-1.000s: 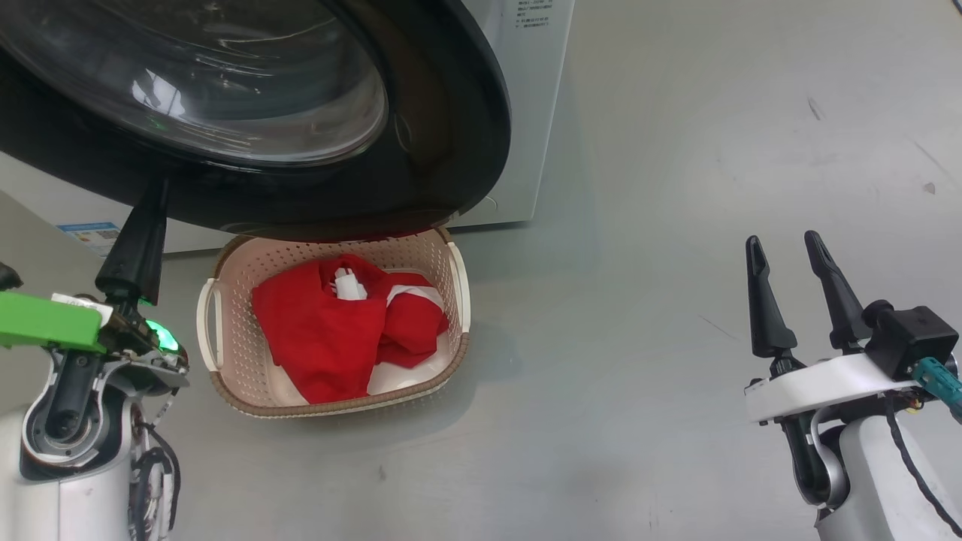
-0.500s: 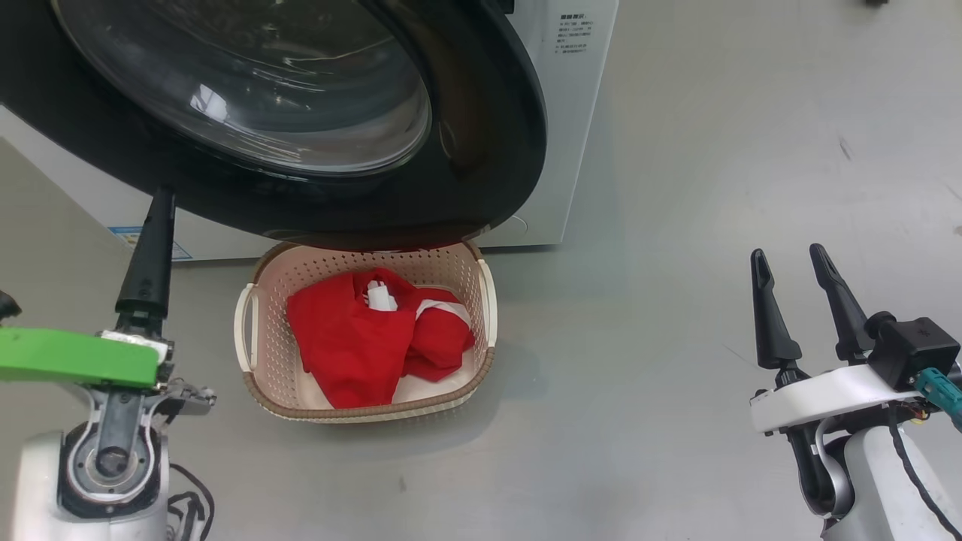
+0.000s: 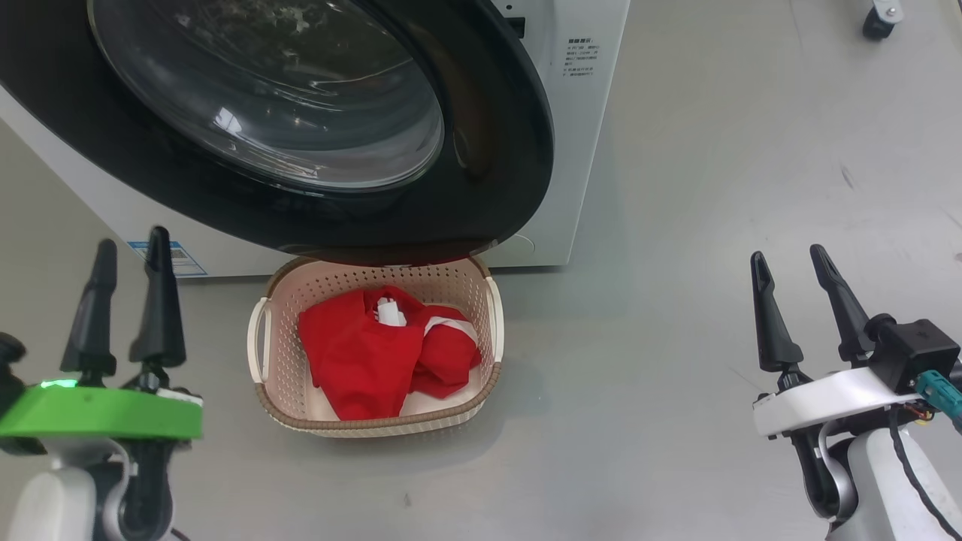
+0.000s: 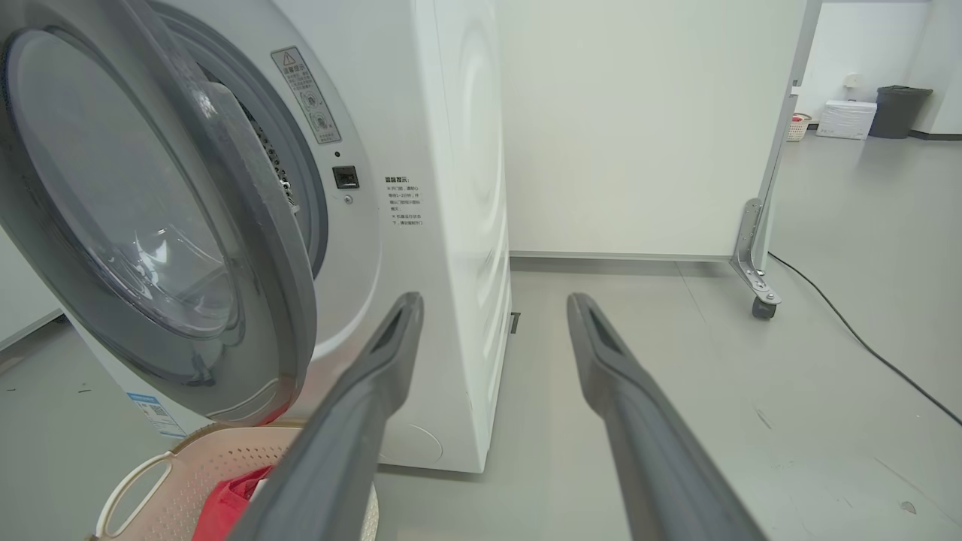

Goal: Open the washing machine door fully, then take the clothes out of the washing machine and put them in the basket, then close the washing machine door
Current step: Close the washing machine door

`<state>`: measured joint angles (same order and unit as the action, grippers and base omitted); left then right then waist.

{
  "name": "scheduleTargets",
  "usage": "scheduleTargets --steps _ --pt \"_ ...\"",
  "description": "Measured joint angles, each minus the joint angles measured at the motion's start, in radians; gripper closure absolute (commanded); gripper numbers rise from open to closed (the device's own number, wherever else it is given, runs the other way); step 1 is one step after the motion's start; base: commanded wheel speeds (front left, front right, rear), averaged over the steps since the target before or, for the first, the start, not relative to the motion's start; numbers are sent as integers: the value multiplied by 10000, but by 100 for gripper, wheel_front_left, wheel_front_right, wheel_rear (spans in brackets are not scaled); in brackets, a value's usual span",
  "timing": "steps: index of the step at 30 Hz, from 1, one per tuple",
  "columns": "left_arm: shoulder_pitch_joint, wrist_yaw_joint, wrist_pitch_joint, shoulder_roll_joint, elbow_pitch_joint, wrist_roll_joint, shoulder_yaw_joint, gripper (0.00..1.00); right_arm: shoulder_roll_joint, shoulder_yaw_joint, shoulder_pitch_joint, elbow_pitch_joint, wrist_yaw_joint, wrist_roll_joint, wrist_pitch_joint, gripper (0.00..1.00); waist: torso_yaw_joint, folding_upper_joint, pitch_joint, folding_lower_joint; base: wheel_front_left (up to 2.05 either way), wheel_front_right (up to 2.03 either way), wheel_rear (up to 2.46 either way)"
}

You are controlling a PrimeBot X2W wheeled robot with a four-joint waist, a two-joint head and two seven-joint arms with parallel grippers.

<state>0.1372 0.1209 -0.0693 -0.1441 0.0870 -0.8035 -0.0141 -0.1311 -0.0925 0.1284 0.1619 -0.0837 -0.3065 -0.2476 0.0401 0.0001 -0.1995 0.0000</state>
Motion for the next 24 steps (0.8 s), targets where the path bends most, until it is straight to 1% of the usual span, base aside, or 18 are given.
scheduleTargets --steps 2,6,11,12,19,21,24 --pt "-183 -35 -217 -27 -136 591 -155 0 -10 4 -71 -2 35 13 0 0 2 0 73 0 0 0 0" --pt "-585 -385 -539 -56 -357 1452 -449 0 -12 0 -280 2 73 31 0 0 -10 0 224 0 0 0 0" --pt "-1001 -838 -867 -27 -593 2180 -756 0 21 -48 -602 27 159 71 0 0 -39 0 412 0 0 0 0" --pt "-1001 -838 -867 -27 -593 2180 -756 0 21 -48 -602 27 159 71 0 0 -39 0 412 0 0 0 0" --pt "-1311 -1252 -1085 25 -809 2844 -1151 0 75 -107 -862 21 176 73 0 0 -111 0 529 0 0 0 0" --pt "-1374 -1396 -1093 42 -853 2949 -1204 0 88 -134 -918 12 245 77 0 0 -122 0 549 0 0 0 0" --pt "-1419 -1536 -1162 58 -951 3081 -1254 0 123 -165 -980 8 247 90 0 0 -138 0 577 0 0 0 0"
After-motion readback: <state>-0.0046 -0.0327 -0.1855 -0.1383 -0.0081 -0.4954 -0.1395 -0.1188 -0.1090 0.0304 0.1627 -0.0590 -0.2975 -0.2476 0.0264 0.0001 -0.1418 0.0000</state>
